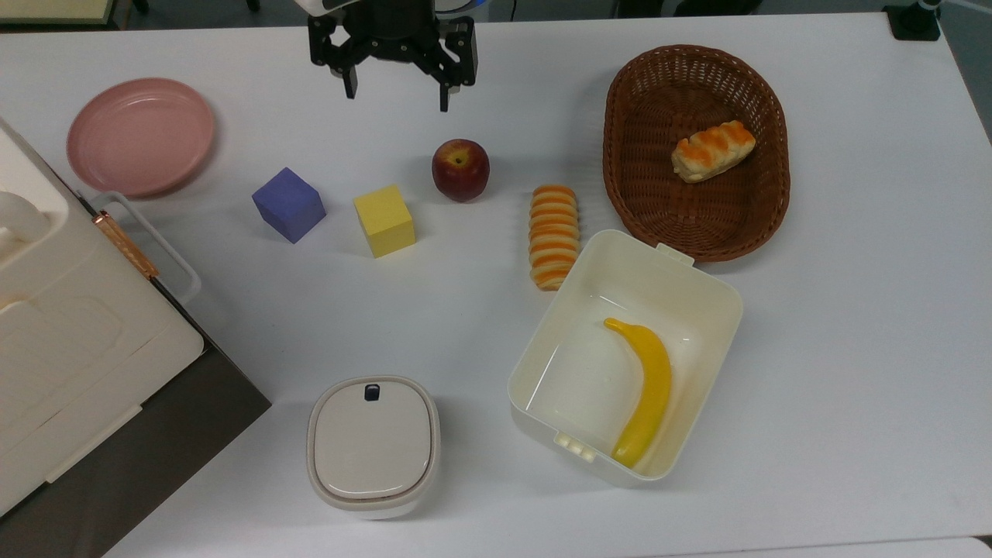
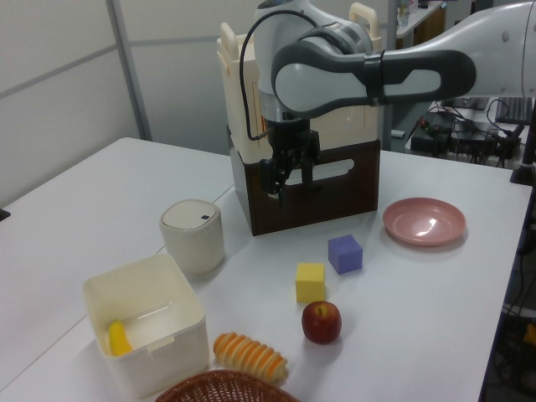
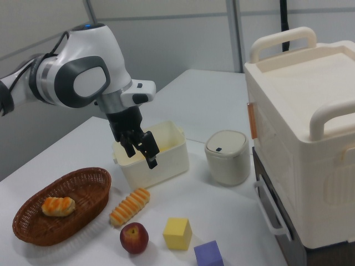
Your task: Put the purple cube on the table
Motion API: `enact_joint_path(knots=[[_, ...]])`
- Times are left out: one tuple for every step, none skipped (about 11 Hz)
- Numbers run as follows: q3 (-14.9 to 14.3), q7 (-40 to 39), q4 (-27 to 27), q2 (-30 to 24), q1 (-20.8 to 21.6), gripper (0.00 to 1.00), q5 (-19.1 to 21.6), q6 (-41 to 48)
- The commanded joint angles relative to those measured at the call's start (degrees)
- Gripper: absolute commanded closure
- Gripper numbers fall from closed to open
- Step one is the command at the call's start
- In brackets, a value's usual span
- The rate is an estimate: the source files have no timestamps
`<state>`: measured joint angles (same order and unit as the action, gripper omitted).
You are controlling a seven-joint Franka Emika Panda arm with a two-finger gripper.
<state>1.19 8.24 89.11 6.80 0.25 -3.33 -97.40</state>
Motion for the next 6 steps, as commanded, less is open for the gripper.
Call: enact_joint_path(knots=[[-1.02,-0.95,1.60,-3.28,0.72,0.00,1.66,4.48],[-1.02,-0.95,1.51,-3.28,0.63,0.00,1.66,4.50],[-1.02,-0.95,1.51,-3.28,0.45,0.00,1.74,4.32],[-1.10,-0.95,1.51,-3.28,0.36,0.00,1.74,4.06],[-1.11,-1.03,1.51,-3.19,0.36,0.00,1.74,3.89],[-1.11,-1.04,1.51,-3.19,0.36,0.00,1.74,3.88]])
